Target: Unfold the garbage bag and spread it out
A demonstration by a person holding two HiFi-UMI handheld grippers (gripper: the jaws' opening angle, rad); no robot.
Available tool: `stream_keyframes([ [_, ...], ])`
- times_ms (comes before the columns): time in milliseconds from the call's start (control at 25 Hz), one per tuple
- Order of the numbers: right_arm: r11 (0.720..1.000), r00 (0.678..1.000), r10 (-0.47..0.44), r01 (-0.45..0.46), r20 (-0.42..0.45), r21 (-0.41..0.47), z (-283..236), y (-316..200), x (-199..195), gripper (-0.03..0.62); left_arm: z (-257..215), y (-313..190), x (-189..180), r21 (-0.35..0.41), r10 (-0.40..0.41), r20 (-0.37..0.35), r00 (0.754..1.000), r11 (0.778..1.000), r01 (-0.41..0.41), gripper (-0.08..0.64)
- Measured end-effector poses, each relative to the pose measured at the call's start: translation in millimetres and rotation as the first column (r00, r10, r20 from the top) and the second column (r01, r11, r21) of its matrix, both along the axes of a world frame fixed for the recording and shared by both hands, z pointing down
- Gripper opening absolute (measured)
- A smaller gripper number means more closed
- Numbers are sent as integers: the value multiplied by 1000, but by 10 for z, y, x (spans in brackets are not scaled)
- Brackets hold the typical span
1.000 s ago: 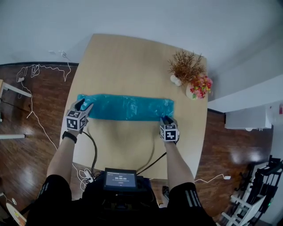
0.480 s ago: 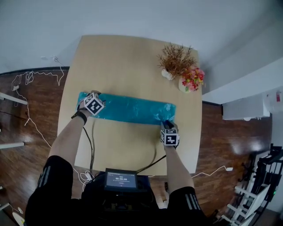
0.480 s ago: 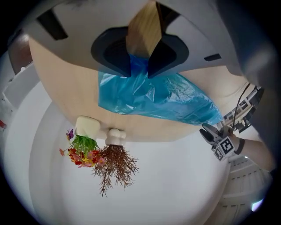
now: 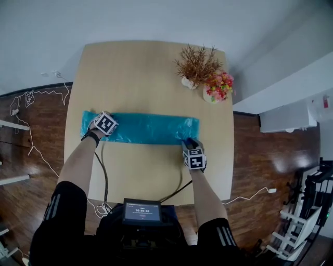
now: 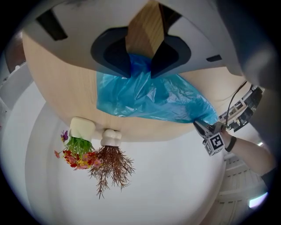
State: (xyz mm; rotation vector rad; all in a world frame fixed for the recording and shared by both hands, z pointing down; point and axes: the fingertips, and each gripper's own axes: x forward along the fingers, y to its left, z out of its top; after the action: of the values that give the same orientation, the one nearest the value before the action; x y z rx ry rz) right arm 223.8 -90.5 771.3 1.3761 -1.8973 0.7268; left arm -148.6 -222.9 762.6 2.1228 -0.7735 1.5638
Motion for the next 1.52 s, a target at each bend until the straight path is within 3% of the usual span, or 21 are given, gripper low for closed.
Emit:
stream_keyframes([
  [200, 1000, 1000, 0, 0, 4, -2, -46, -12, -26, 178, 74, 30, 171, 27, 39, -58, 998, 999, -38, 11],
  [320, 1000, 1000, -16, 16, -1, -10, -42, 2, -28, 178, 99, 59, 225, 67, 75, -69, 995, 995, -70, 0],
  [640, 992, 999, -36, 37, -11, 120, -418, -174, -36, 198, -455, 73, 385, 257, 104, -163, 981, 965, -60, 0],
  [760, 981, 998, -59, 60, -6, 183, -722, -300, -150, 199, -661, 163, 443, 370, 180, -142, 973, 922, -117, 0],
  [880, 965, 994, -113, 112, -10, 238, -1044, -440, -356, 208, -815, 282, 466, 475, 269, -77, 960, 857, -201, 0],
  [1000, 936, 974, -219, 225, -53, 271, -1252, -568, -608, 212, -917, 372, 460, 555, 318, -13, 948, 791, -258, 0],
  [1120, 878, 917, -371, 397, -143, 268, -1329, -665, -934, 212, -1001, 468, 450, 618, 370, 56, 927, 716, -323, 0],
  [1200, 818, 850, -478, 523, -224, 238, -1273, -701, -1159, 212, -1070, 545, 440, 650, 397, 94, 913, 670, -358, 0],
  [1360, 712, 712, -614, 686, -340, 150, -1163, -793, -1504, 212, -1228, 694, 454, 690, 419, 130, 898, 613, -386, 0],
  [1440, 681, 666, -650, 724, -366, 106, -1091, -841, -1606, 212, -1207, 767, 449, 695, 446, 167, 879, 579, -426, 0],
  [1520, 658, 625, -678, 751, -387, 59, -988, -872, -1666, 212, -1210, 833, 459, 696, 459, 174, 871, 568, -438, 0],
])
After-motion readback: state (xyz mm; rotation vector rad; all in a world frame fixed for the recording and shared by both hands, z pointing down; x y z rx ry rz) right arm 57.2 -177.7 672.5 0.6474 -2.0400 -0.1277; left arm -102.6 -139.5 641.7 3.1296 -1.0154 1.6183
